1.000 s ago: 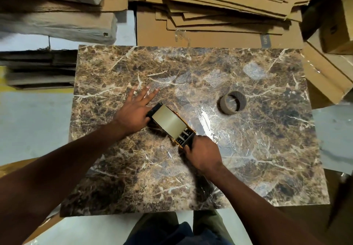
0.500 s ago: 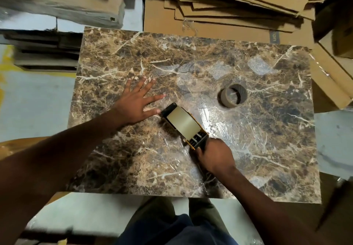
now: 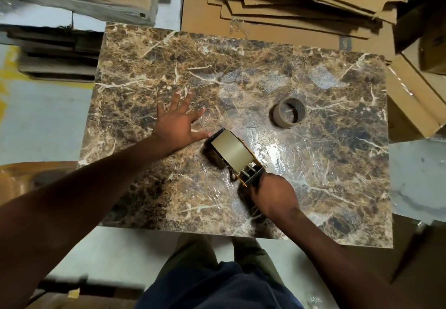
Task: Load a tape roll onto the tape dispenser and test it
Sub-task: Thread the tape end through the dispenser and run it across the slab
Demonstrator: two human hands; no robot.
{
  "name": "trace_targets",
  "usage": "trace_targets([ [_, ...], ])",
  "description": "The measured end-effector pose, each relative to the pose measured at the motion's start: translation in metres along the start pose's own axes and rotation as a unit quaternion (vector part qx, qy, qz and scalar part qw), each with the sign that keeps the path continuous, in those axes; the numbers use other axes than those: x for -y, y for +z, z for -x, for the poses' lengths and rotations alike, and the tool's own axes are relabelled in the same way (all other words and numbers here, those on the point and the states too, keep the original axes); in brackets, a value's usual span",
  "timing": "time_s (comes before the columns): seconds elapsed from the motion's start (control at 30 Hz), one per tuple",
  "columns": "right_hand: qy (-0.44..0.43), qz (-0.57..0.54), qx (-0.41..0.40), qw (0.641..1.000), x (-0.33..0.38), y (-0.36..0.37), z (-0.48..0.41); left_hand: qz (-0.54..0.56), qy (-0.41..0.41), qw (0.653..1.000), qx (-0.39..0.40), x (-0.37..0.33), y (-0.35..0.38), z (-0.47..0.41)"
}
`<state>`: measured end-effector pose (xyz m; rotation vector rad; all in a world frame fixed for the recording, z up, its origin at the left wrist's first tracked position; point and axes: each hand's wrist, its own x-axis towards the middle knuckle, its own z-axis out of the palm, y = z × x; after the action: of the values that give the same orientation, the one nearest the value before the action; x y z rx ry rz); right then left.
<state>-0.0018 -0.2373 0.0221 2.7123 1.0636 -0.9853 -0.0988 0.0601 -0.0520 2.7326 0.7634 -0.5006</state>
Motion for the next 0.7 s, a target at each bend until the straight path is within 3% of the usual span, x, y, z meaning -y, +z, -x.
trace_targets([
  [0.4,-0.053,0.106,0.008,0.993,0.022,-0.039,0.005,0.024,-0.021,0.999,0.003,-0.005,0.001,0.004],
  [0.7,-0.039,0.146,0.016,0.988,0.02,-0.049,0.029,0.003,-0.034,0.999,0.003,-0.009,0.001,0.005],
])
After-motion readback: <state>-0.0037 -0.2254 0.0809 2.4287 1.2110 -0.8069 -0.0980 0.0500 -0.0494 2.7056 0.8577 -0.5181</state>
